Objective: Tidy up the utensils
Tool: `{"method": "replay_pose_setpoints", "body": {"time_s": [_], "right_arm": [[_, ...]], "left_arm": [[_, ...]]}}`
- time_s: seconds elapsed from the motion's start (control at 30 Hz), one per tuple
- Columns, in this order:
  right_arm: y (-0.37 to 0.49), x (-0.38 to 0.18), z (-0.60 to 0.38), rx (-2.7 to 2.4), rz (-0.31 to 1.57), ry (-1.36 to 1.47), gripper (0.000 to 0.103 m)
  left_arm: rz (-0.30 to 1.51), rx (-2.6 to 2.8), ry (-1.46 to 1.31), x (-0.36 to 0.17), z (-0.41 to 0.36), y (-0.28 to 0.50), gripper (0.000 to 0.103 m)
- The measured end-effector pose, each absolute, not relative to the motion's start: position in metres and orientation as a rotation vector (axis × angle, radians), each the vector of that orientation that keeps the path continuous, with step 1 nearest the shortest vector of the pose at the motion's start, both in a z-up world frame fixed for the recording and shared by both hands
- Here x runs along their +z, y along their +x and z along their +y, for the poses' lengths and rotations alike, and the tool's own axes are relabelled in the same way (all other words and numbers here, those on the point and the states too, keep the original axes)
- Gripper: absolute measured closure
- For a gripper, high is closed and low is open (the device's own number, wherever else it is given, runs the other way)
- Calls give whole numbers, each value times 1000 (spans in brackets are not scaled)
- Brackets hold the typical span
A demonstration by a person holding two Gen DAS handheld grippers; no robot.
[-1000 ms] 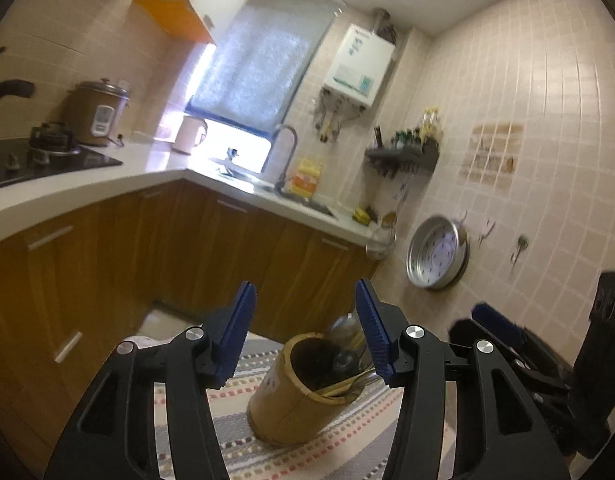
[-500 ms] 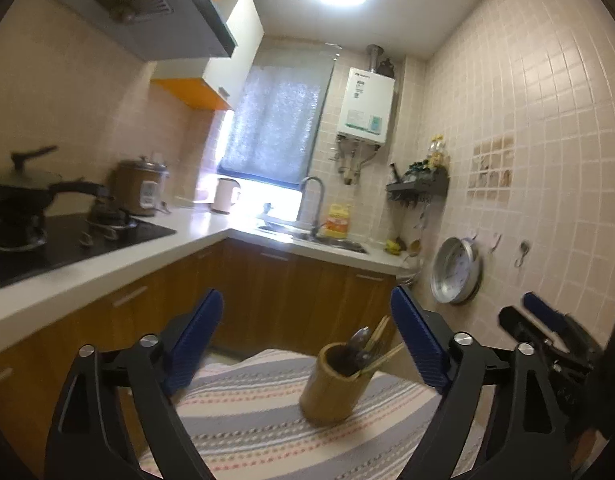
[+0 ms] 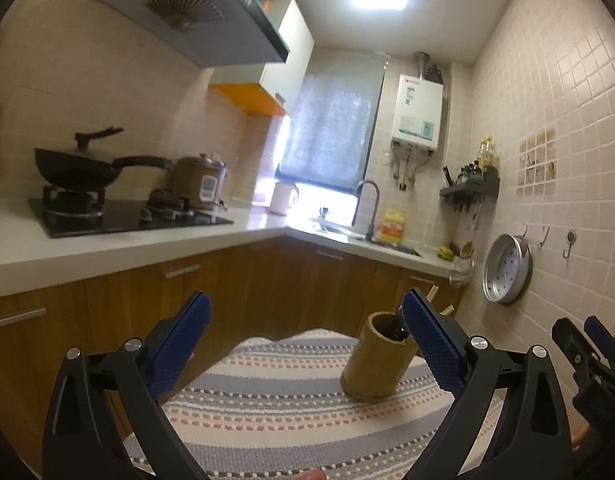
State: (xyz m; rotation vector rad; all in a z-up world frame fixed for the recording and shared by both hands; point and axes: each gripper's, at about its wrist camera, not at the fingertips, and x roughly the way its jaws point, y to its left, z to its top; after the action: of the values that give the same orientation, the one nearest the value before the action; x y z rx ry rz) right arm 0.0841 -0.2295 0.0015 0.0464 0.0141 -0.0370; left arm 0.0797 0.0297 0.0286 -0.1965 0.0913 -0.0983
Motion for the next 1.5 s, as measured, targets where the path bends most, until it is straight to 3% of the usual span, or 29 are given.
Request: {"method": "replay_pose_setpoints", "body": {"time_s": [0.37, 0.63, 1.5], "right_arm": [[106, -27, -232, -121, 19, 34, 10], [107, -24, -234, -125, 49, 37, 10], [115, -40, -234, -155, 45, 6, 10]], "left_arm": [[45, 29, -48, -5, -5, 93, 8], [42, 86, 35, 9, -26, 87, 8], [66, 91, -18, -16, -20, 96, 8]]}}
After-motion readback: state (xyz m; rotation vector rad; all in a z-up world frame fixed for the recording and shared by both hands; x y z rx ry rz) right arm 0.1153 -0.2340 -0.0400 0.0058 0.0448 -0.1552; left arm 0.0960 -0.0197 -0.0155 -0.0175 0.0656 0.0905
